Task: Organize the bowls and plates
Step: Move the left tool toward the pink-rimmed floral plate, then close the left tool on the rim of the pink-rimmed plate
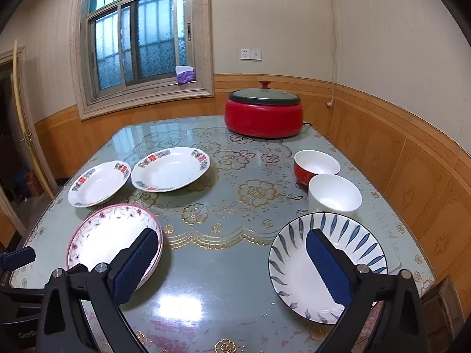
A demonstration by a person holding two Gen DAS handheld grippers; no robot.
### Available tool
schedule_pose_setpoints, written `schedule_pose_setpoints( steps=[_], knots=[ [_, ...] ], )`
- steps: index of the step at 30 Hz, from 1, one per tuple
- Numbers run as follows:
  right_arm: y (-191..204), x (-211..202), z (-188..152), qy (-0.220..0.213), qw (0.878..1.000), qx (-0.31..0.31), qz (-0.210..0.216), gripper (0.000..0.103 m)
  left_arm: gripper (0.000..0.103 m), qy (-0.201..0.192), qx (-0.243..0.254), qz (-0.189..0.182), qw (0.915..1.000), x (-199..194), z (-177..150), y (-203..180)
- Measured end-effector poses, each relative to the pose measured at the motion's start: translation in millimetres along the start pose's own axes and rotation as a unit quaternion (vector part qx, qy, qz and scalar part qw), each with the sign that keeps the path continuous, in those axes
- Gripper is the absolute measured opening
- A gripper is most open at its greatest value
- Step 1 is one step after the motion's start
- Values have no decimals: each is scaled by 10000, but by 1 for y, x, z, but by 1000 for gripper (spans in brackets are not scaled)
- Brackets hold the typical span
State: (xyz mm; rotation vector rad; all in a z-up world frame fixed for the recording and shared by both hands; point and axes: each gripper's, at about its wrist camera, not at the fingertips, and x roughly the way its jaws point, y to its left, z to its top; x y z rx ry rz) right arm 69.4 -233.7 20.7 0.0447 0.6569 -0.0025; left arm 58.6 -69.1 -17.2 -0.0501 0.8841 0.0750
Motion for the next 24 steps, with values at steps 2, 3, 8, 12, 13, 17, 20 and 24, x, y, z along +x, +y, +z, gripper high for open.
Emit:
schedule_pose_setpoints(
  steps=[2,3,8,12,13,17,20,24],
  knots=[
    [-1,2,-1,1,10000,39,-4,103,103,22,25,5,10000,2,-1,0],
    [-2,4,-1,14,10000,87,38,103,103,21,31,38,10000,4,-1,-1],
    [-6,17,0,128,9998,80,132,103,103,133,12,143,9998,12,4,-6],
    [-10,28,5,103,9996,143,240,103,103,130,7,324,9994,13,4,-7],
    [-9,32,6,129,9993,167,296,103,103,133,-38,359,9993,13,4,-5],
    [1,40,9,202,9983,20,543,103,103,117,-281,443,9986,12,7,5],
    [6,42,10,148,9977,-26,666,103,103,-2,-281,543,9981,11,10,7],
    [11,50,15,33,9967,47,809,103,103,-76,-206,639,9977,14,15,12]
  ],
)
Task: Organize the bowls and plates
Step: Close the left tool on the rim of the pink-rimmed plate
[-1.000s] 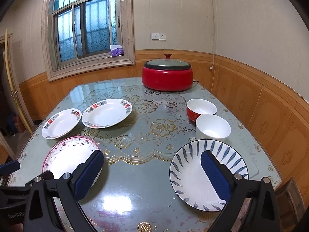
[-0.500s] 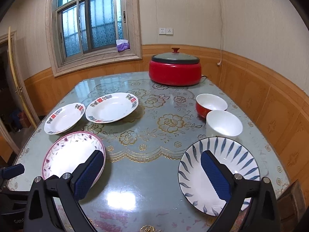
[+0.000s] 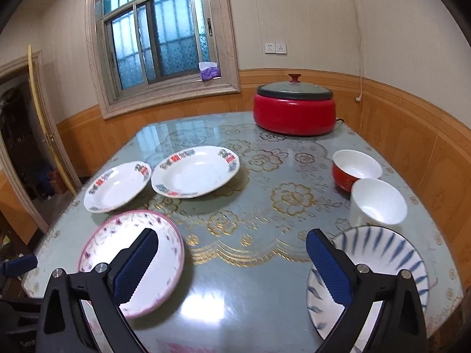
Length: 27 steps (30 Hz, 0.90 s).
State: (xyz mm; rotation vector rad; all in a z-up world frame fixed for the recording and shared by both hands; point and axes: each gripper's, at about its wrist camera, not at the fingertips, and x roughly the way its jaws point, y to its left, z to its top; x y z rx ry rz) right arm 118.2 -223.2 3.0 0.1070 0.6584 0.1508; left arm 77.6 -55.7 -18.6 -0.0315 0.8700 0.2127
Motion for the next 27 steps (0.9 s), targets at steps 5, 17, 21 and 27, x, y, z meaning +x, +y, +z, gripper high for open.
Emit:
schedule_pose_setpoints(
  steps=[5,17,21,27],
  knots=[
    [15,19,11,-72,9997,60,231,103,103,-191,10,67,9998,8,10,14],
    [38,55,5,-23,9993,-35,358,103,103,48,88,-208,9997,78,30,50],
    [40,55,-6,-95,9994,60,318,103,103,-280,326,-264,9987,81,22,53],
    [36,49,-21,-92,9984,308,459,103,103,-636,561,-340,9958,86,4,60]
  ],
)
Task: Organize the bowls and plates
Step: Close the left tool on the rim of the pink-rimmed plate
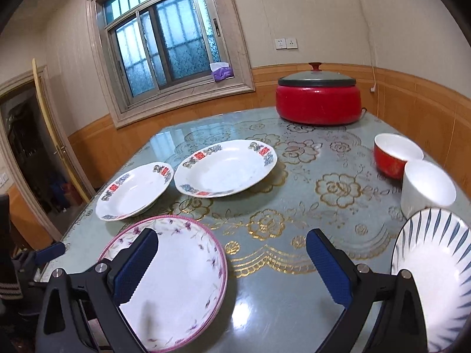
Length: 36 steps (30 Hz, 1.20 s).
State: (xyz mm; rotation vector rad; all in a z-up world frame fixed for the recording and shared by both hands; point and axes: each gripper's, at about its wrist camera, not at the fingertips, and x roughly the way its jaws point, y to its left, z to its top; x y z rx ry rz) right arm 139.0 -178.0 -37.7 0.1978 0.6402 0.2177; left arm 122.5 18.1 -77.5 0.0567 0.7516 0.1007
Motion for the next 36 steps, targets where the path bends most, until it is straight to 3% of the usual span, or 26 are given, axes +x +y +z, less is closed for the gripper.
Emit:
schedule_pose_setpoints(
  steps=[5,10,14,17,23,31,36],
  knots=[
    [6,-8,-6,92,9998,-180,10,103,103,-157,203,202,9995,-5,-14,3],
    [9,-9,-14,340,9975,-611,-93,101,103,-47,125,213,9997,-3,-24,12],
    [1,1,-17,702,9961,-504,170,95,103,61,92,257,9996,3,-30,14],
    [-5,14,-18,1056,9934,-346,294,89,103,107,39,155,9998,7,-30,19],
    [-12,39,-19,1492,9874,38,535,87,103,256,-69,7,9996,18,-26,25],
    [-11,49,-12,1574,9867,-12,404,87,103,325,-75,-87,9994,31,-22,29],
    [-3,58,-9,1762,9833,-204,396,77,103,396,5,-433,9983,38,-17,31]
  ],
)
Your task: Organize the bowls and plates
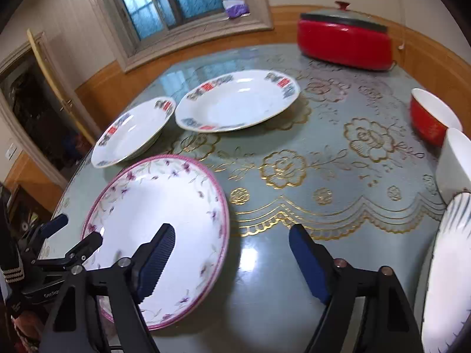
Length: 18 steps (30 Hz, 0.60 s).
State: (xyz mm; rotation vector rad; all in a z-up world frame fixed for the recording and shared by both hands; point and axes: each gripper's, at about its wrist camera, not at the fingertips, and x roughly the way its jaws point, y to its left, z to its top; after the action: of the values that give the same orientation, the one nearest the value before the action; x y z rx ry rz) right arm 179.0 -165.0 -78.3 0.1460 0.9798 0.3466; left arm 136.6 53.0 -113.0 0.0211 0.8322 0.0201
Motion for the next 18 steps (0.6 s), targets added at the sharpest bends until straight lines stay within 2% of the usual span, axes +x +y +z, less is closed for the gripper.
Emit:
schedule_pose_setpoints(
  steps=[2,5,7,11,13,14,18],
  knots=[
    [3,7,1,139,9999,-61,-39,59,103,126,7,-195,9997,7,3,2],
    [4,17,2,295,9995,-130,-65,46,90,366,-71,-433,9984,18,5,4],
    [1,24,3,463,9989,-4,121,42,68,519,-35,-471,9975,24,5,3],
    [-4,36,3,648,9973,159,304,29,58,553,-35,-569,9968,28,6,5],
    [-3,38,4,678,9971,143,329,22,40,517,-38,-646,9966,27,7,6],
    [-2,39,4,707,9967,123,388,20,34,503,-51,-693,9963,27,7,7],
    [5,40,4,723,9970,31,289,19,26,421,15,-634,9971,24,6,9]
  ],
)
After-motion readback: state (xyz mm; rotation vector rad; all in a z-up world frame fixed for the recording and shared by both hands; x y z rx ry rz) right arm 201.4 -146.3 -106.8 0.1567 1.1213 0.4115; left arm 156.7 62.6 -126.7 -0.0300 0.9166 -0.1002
